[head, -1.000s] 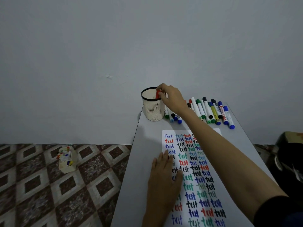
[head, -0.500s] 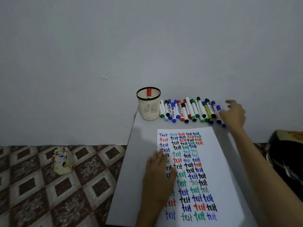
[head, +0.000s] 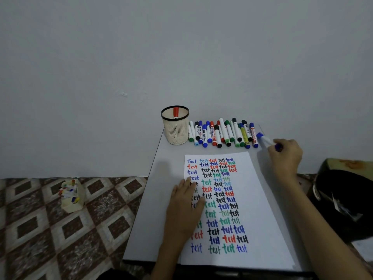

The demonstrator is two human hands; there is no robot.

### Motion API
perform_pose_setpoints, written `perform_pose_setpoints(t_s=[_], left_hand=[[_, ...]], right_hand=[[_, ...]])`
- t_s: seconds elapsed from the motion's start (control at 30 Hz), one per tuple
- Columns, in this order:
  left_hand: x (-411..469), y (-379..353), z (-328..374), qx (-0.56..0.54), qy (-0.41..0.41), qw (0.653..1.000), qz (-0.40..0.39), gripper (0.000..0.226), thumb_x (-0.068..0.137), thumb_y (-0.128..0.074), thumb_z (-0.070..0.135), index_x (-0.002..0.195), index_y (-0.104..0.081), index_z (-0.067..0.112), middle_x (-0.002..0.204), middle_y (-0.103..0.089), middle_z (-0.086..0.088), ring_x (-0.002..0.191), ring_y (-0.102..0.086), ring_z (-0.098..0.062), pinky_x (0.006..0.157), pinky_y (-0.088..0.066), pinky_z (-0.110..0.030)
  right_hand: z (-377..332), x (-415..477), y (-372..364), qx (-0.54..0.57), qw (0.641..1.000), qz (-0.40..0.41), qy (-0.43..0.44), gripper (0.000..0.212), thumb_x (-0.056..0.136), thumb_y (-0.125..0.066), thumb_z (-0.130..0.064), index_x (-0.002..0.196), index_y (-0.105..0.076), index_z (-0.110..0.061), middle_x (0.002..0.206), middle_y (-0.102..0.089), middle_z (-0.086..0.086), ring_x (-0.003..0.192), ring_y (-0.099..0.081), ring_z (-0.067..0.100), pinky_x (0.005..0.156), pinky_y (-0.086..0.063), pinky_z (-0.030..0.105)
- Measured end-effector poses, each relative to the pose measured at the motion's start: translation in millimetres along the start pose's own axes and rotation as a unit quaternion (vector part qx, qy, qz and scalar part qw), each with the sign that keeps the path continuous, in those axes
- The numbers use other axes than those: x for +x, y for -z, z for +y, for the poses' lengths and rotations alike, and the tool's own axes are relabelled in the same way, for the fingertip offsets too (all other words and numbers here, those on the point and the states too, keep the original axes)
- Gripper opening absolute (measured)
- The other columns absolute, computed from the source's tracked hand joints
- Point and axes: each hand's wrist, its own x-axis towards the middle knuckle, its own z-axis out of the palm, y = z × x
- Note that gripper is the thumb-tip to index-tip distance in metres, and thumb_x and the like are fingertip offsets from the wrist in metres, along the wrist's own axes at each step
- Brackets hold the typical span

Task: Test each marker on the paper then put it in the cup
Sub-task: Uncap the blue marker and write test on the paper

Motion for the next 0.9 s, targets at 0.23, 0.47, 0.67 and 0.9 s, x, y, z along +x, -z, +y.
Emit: perform_pose_setpoints(t_s=[0.23,0.47,0.67,0.9], left_hand=[[-2,0,3,-0.037,0.01,0.999,0.014,0.06,0.094,-0.047,0.043,0.146,-0.025,0.022,0.153,-0.023,0.005,0.141,-0.012,-0.007,0.114,-0.012,-0.027],[-10,13,15,-0.131,-0.055,0.989,0.043,0.067,0.083,-0.057,0.056,0.14,-0.033,0.031,0.131,-0.036,0.02,0.12,-0.041,0.001,0.093,-0.039,-0.018],[-21,15,24,-0.052,-0.162,0.985,0.021,0.048,0.093,-0.031,0.05,0.12,-0.054,0.017,0.109,-0.06,0.003,0.093,-0.057,-0.005,0.08,-0.054,-0.026],[-26,15,29,-0.017,-0.216,0.975,-0.049,0.036,0.098,-0.031,0.035,0.124,-0.046,0.015,0.112,-0.055,0.001,0.09,-0.046,-0.001,0.08,-0.037,-0.008]], right_hand=[[-26,-65,51,0.372,0.928,-0.021,0.019,0.015,0.091,-0.06,-0.001,0.104,-0.066,-0.003,0.094,-0.064,0.021,0.072,-0.067,0.028,0.063,-0.06,0.03],[-36,-122,64,0.38,0.888,-0.26,0.004,0.015,0.09,-0.057,0.006,0.097,-0.069,0.002,0.07,-0.067,0.017,0.059,-0.064,0.03,0.055,-0.056,0.03],[-46,-145,64,0.483,0.812,-0.306,-0.115,0.019,0.088,-0.061,-0.008,0.103,-0.066,0.002,0.072,-0.062,0.021,0.061,-0.061,0.027,0.054,-0.055,0.031],[-51,-167,58,0.453,0.815,-0.349,-0.094,0.021,0.081,-0.073,-0.016,0.087,-0.068,0.004,0.073,-0.067,0.03,0.059,-0.064,0.036,0.066,-0.058,0.039]])
